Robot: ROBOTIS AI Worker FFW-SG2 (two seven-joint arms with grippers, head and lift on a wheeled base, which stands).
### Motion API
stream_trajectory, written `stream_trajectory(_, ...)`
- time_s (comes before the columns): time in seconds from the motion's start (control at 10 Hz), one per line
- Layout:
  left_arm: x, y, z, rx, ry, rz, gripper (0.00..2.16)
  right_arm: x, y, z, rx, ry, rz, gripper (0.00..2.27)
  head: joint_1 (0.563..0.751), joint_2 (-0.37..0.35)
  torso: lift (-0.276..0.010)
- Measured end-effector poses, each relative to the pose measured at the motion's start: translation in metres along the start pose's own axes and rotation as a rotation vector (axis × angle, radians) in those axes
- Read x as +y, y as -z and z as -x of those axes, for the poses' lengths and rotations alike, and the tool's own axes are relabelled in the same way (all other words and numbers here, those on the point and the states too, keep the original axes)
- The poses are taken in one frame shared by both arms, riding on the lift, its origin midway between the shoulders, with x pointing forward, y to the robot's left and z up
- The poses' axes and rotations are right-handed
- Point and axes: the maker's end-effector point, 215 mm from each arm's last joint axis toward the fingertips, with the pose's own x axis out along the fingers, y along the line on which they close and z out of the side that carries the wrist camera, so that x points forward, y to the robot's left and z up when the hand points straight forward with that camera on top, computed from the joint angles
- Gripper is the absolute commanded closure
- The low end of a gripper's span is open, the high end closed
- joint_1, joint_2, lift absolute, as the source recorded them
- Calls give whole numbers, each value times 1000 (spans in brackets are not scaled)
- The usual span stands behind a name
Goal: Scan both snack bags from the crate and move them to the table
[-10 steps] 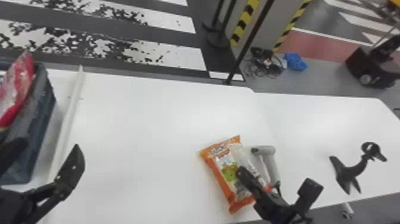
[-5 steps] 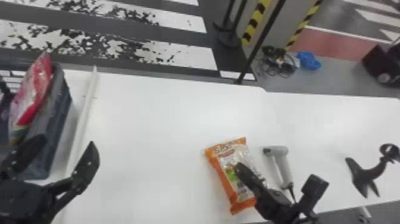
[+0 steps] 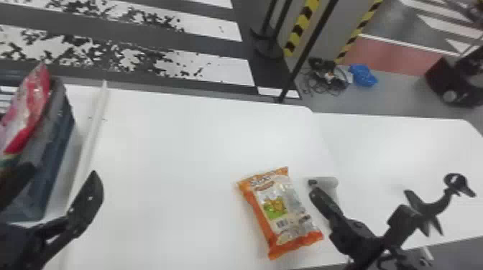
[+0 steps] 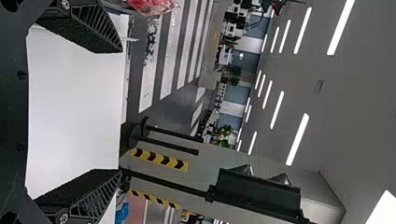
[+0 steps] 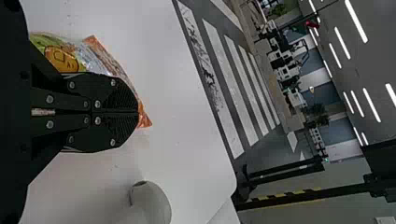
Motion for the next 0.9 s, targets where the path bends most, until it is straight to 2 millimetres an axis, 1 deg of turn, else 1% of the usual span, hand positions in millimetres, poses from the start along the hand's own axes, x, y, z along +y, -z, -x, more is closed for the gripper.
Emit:
stream_trajectory(0.2,0,0,0,-1,0,0,76,-27,9,4,4,39,-20,2256,695,-350,-87)
stream_trajectory(0.3,0,0,-1,-2,0,-1,76,-35,17,4,8,49,-31,2256,695,-350,-87)
stream_trajectory(0.6,4,0,0,-1,-6,-2,76,-45,31,3,10,68,-44,2256,695,-350,-87)
stream_trajectory(0.9,6,-1,0,-4,-6,0,76,-51,43,3,16,74,-53,2256,695,-350,-87)
